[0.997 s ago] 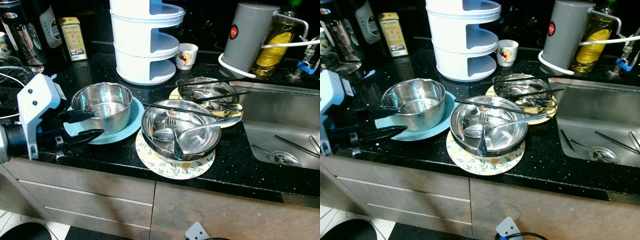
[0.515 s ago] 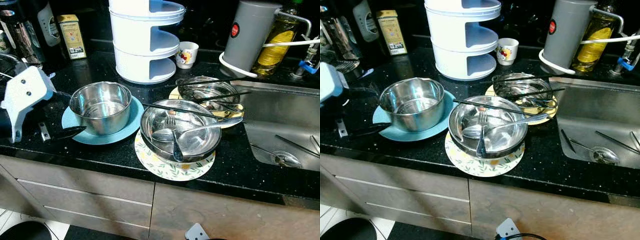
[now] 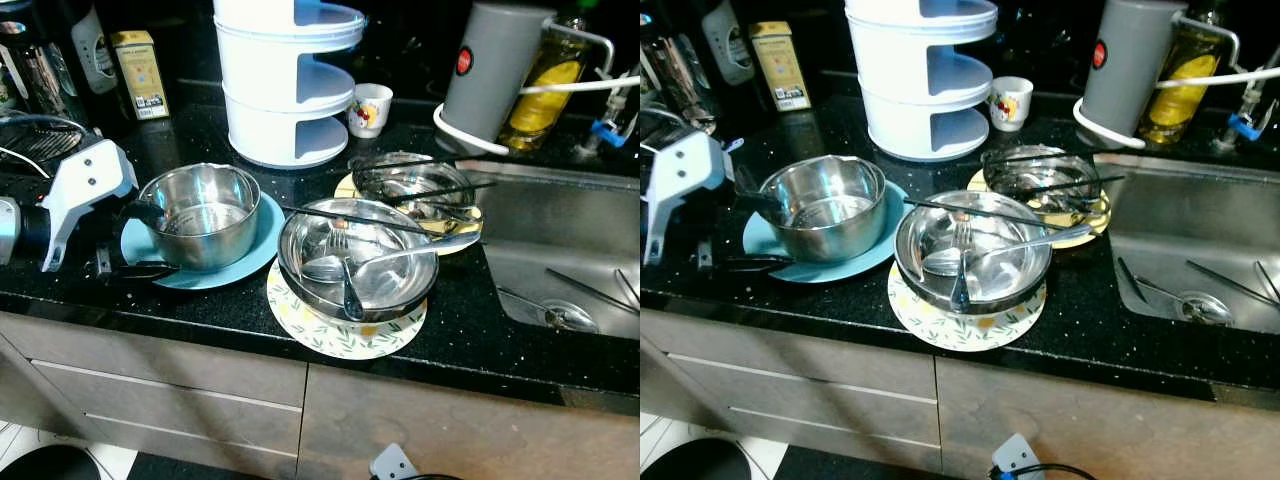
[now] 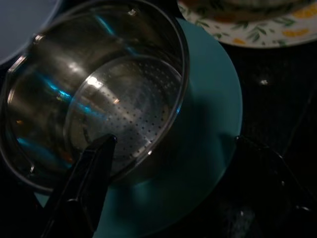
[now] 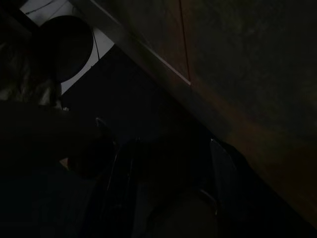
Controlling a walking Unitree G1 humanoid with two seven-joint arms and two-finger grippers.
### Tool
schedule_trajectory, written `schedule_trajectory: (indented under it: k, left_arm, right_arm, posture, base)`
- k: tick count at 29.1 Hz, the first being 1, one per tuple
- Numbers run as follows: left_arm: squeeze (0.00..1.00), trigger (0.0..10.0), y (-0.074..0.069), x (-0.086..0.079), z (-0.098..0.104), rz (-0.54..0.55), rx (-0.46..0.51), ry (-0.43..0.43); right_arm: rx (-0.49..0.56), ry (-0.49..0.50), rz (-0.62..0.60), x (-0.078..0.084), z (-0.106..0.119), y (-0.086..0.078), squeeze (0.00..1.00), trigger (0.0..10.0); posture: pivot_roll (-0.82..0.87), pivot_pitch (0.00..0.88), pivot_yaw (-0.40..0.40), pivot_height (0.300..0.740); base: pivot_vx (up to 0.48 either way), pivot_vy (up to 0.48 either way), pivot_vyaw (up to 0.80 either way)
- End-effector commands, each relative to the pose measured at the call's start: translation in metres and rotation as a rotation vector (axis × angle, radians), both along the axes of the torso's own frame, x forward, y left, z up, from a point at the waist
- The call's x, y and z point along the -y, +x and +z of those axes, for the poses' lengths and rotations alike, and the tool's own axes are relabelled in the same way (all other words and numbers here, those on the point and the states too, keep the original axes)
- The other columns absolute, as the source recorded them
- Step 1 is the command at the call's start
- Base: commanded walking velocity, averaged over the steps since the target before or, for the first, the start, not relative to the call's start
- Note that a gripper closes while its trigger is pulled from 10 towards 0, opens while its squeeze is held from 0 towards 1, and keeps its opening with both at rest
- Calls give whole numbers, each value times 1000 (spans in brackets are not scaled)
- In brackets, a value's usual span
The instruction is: Kitchen organization
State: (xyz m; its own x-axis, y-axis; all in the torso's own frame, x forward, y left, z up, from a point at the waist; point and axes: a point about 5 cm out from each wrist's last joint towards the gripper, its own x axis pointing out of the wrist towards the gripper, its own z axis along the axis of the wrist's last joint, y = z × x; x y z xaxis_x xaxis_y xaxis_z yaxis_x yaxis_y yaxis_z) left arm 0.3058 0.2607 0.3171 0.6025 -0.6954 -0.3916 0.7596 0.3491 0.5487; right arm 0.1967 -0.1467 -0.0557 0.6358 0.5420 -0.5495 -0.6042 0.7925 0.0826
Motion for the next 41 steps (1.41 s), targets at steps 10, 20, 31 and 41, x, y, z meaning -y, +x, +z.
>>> schedule_trajectory:
  k: [10,20,31,41]
  left_arm:
    - [0,4000,29,2,1,-92,-67,186]
    - [0,0,40,11,9,-184,-77,286]
    - [0,0,42,19,25,-263,-52,286]
    - [0,0,43,24,35,-287,15,257]
  right_arm:
    - [-31,-5,-13,5,-4,-6,0,10000]
    - [-28,-2,-21,5,-4,-7,0,10000]
    - [-24,2,-22,4,-4,-6,0,10000]
    - [-25,-3,-20,5,-3,-5,0,10000]
  posture:
    - [-31,148,-34,740]
    - [-34,150,-26,740]
    - [-32,149,-26,740]
    - [-34,151,-26,740]
  base:
    - [0,0,0]
    - [0,0,0]
    - [0,0,0]
    - [0,0,0]
